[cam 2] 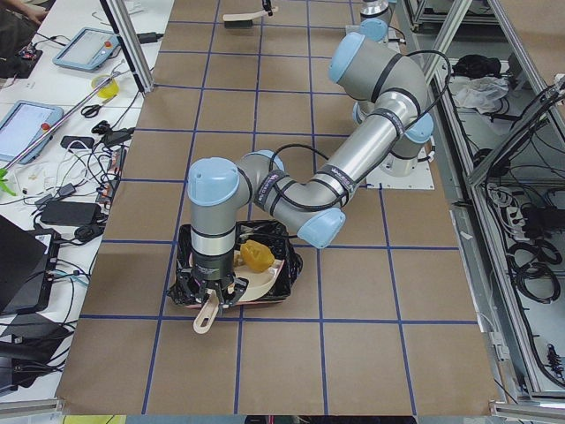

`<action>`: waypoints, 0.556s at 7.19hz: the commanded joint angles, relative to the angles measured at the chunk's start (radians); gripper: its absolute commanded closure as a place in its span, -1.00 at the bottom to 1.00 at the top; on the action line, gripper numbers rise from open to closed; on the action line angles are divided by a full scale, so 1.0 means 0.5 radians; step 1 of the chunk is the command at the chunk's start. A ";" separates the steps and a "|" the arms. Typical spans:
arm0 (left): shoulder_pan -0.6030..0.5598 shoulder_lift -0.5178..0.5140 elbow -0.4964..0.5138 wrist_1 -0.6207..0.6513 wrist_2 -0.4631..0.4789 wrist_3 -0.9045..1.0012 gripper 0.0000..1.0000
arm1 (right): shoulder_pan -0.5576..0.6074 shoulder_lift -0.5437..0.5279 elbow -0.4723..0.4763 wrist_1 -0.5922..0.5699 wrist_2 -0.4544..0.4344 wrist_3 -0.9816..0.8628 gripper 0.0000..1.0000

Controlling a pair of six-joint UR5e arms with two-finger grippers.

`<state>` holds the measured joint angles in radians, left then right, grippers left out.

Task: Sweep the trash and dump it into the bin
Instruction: 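Tip the dustpan over the black bin with the left gripper to dump the trash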

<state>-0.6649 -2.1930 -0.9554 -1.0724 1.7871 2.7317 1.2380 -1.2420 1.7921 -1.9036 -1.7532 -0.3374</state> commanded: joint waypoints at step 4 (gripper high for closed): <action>-0.023 0.066 -0.573 1.234 0.195 0.111 0.95 | 0.000 0.002 -0.001 -0.028 -0.016 0.006 -0.49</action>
<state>-0.6740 -2.1718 -1.1716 -0.6304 1.8468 2.7640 1.2379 -1.2404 1.7917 -1.9163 -1.7595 -0.3356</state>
